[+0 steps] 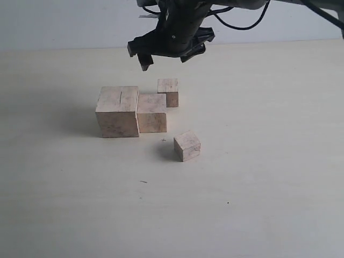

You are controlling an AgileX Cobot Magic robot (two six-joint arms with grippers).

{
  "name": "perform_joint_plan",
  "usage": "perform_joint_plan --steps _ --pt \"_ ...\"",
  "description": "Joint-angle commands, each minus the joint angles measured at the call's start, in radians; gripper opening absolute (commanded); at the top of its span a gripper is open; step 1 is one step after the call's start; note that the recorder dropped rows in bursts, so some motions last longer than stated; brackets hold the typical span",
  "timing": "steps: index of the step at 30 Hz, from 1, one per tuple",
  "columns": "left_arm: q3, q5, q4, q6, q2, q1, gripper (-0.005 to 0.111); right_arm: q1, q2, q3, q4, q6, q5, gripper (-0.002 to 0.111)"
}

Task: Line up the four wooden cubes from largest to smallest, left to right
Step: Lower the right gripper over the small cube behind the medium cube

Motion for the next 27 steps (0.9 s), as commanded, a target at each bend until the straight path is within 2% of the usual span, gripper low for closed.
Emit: perform_joint_plan --steps 1,27 --pt "0.003 -0.011 0.001 0.0 -0.006 -0.006 0.0 -0.003 0.043 -0.003 -0.064 0.145 -0.073 0.085" --pt "0.003 -0.011 0.001 0.0 -0.006 -0.006 0.0 -0.015 0.189 -0.088 -0.131 0.253 -0.08 0.082"
